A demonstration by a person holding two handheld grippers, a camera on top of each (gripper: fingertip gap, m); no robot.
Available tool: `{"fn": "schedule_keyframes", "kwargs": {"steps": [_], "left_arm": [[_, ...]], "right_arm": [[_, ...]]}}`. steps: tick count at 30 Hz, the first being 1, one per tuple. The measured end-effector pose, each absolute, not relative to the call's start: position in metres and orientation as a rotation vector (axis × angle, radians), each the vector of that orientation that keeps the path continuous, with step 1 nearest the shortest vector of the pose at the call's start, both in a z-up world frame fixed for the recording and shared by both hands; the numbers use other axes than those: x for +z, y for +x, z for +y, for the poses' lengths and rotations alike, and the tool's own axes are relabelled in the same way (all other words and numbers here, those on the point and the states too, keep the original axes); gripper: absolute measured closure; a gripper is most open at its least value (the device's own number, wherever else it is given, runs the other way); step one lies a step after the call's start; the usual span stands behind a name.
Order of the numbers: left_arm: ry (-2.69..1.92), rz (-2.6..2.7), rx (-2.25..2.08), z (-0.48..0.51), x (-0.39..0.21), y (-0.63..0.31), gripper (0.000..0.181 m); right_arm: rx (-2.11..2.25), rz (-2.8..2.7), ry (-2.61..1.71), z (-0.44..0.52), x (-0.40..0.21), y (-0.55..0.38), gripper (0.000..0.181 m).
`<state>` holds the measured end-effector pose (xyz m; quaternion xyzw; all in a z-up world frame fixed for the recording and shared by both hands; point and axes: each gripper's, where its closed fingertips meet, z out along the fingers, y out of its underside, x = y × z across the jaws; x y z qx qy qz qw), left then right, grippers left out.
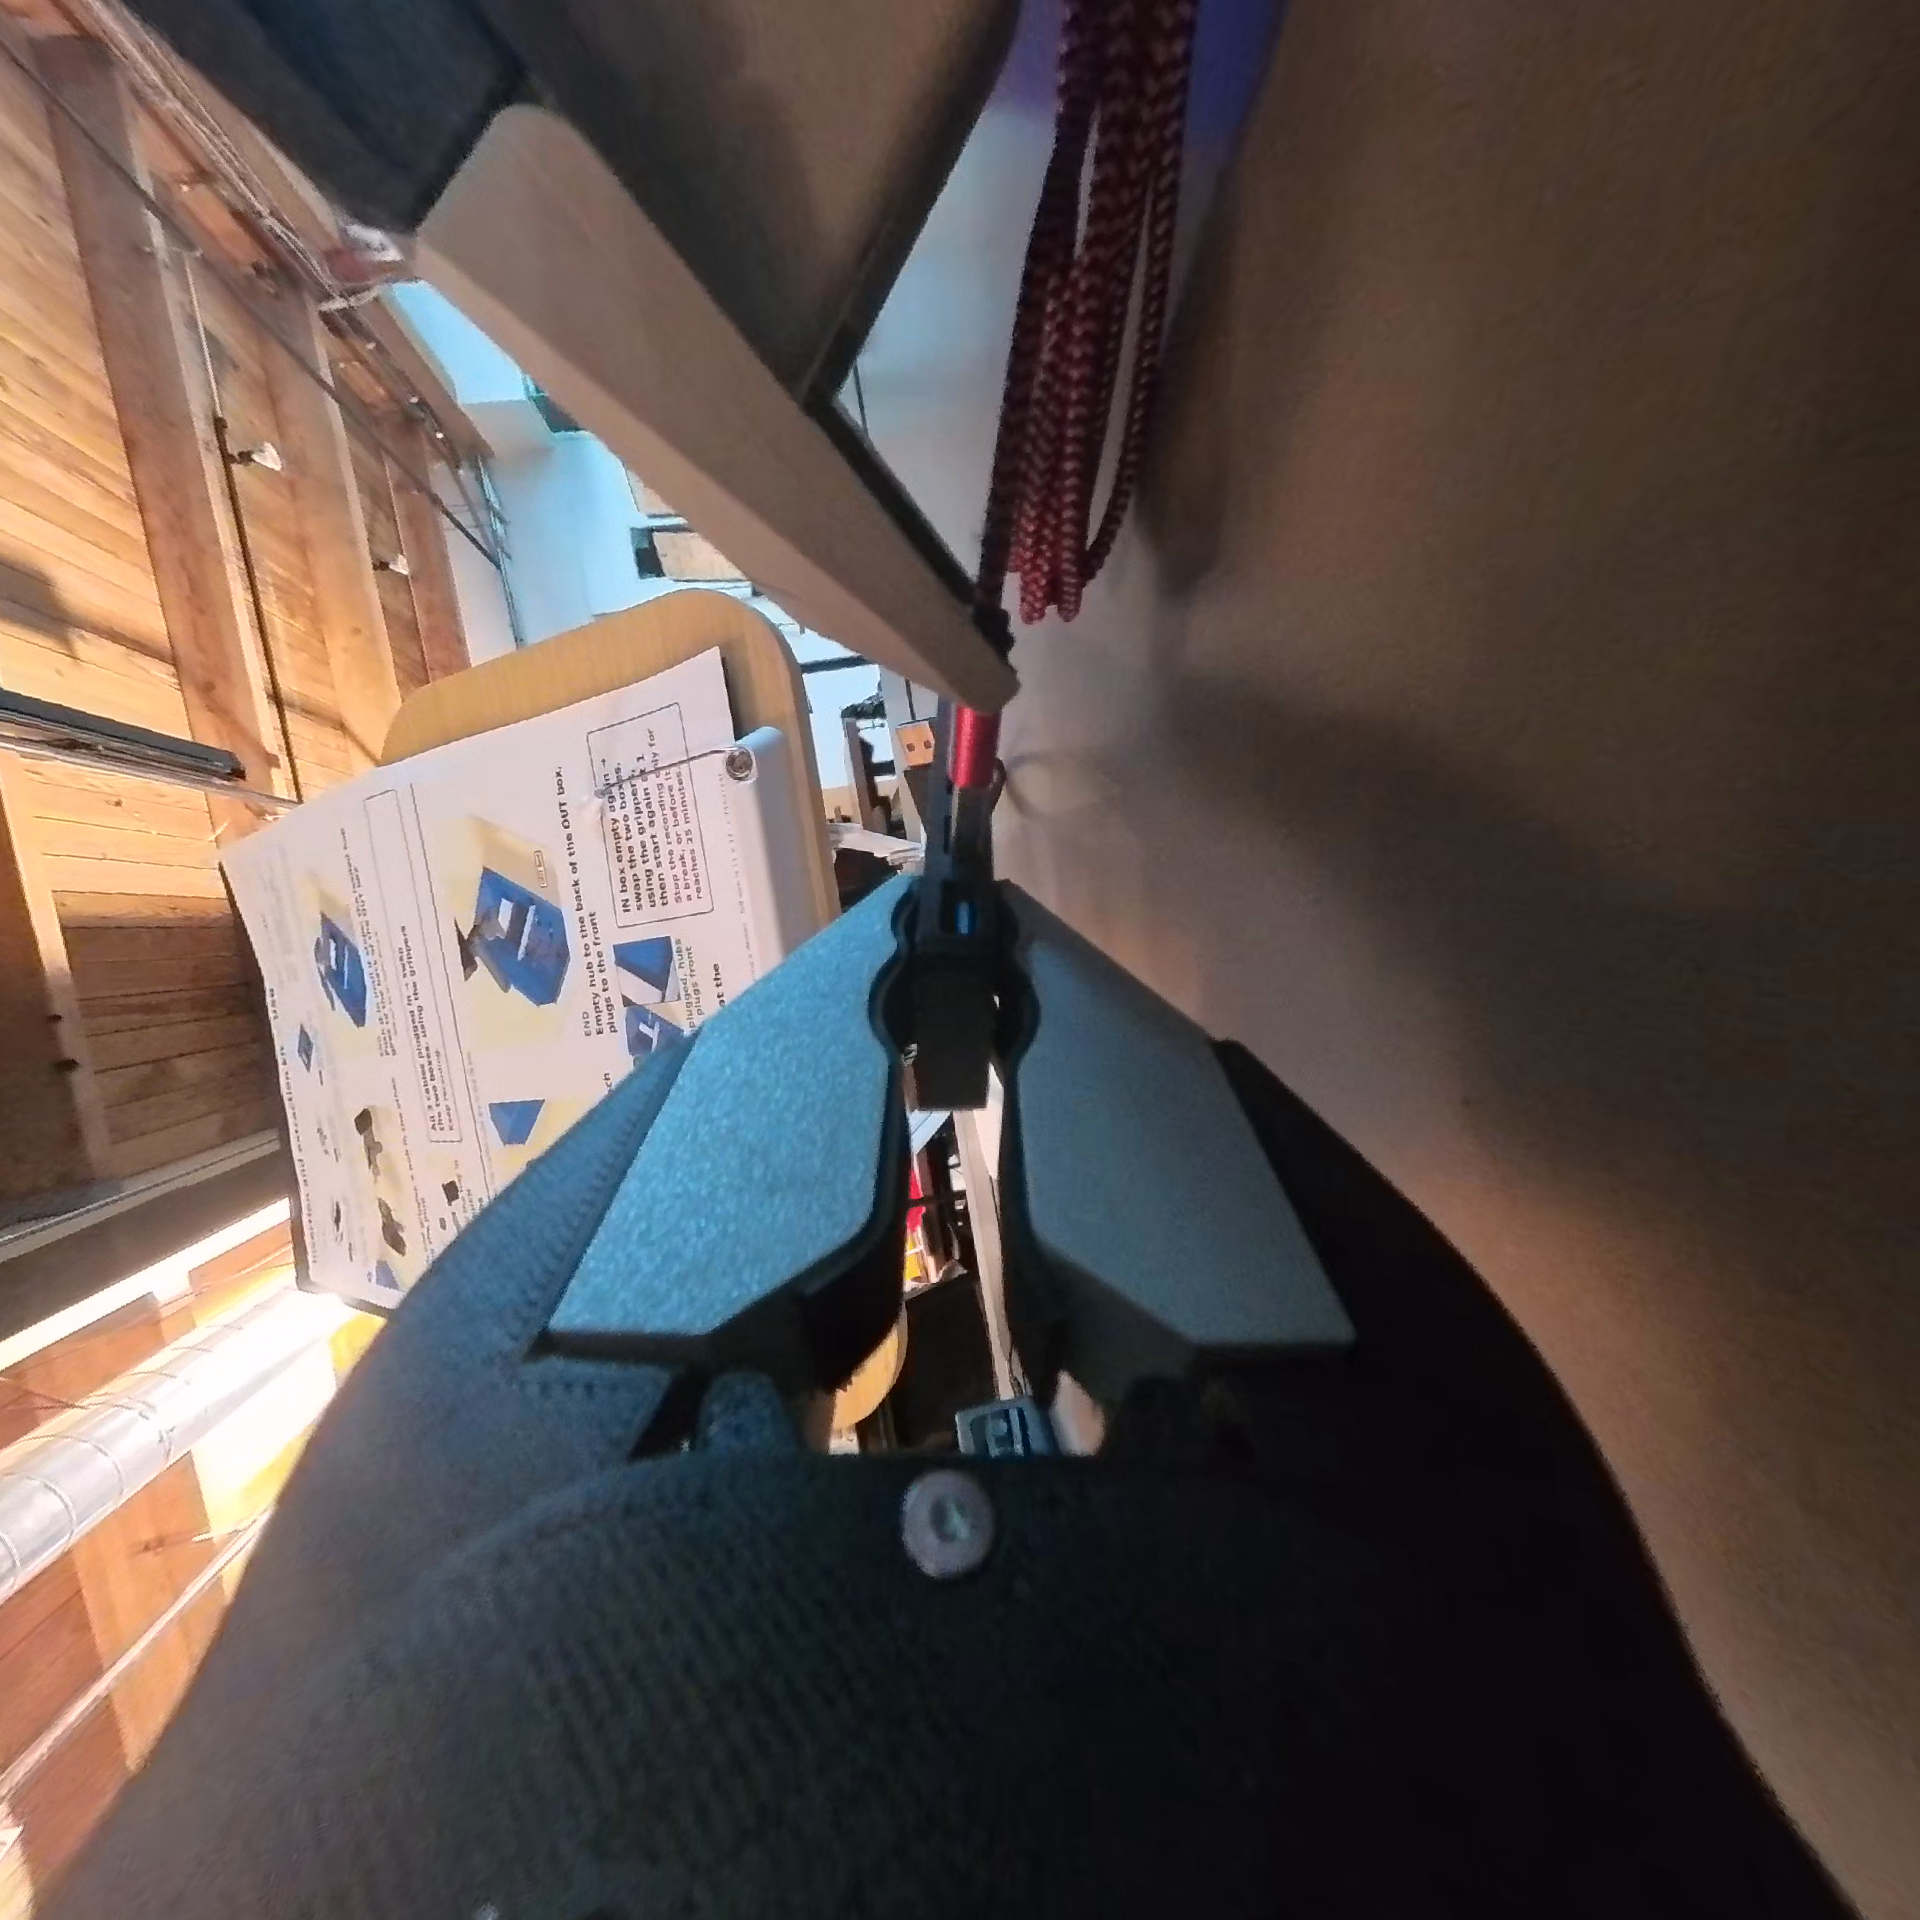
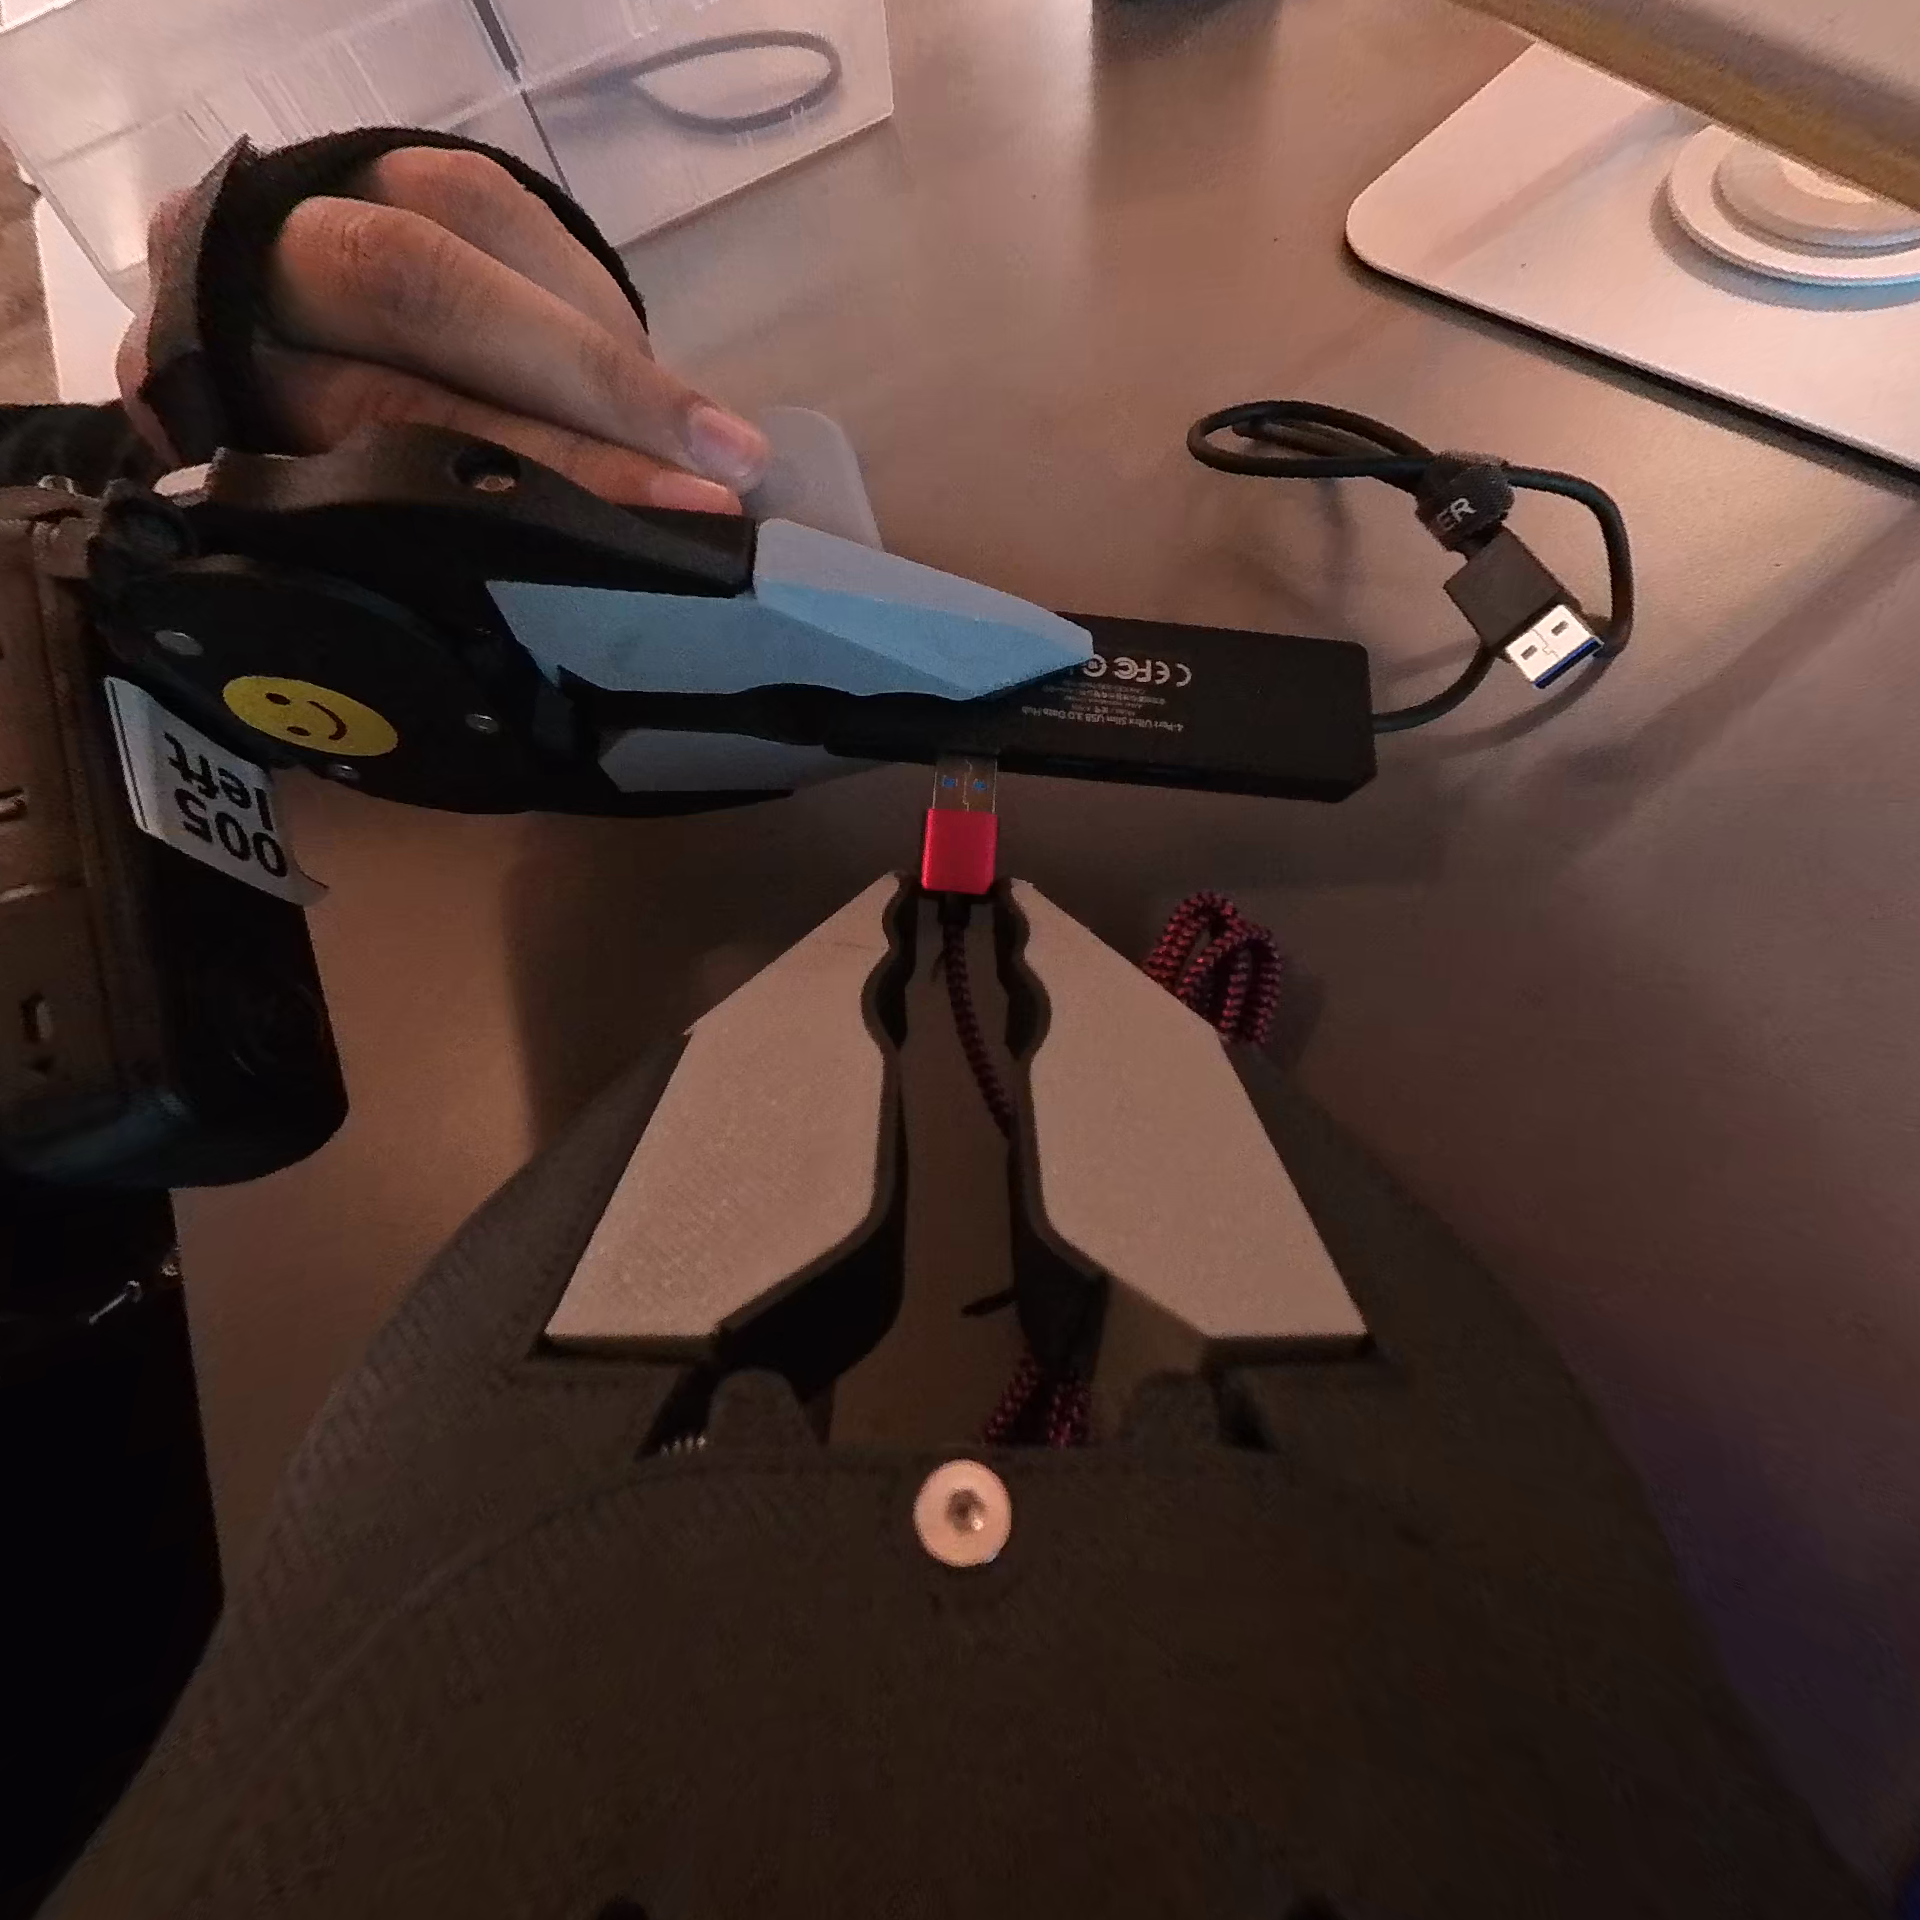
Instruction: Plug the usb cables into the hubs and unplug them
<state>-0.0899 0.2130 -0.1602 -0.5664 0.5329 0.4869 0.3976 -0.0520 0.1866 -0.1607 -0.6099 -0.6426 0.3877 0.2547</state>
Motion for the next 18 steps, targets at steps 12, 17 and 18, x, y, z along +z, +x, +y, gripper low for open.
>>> {"fn": "schedule_keyframes", "kwargs": {"steps": [12,17,18], "left_arm": [[-1.443,1.347,1.198,0.212,-0.1612,-0.09,0.173],[-1.441,1.348,1.199,0.2122,-0.1616,-0.0898,0.173],[-1.441,1.348,1.199,0.2121,-0.1616,-0.0898,0.173]], "right_arm": [[1.065,-1.74,-1.657,0.1861,-0.1601,-0.0526,0.169],[1.072,-1.744,-1.666,0.1857,-0.1613,-0.0524,0.169],[1.073,-1.744,-1.668,0.1858,-0.1614,-0.0523,0.169]]}}
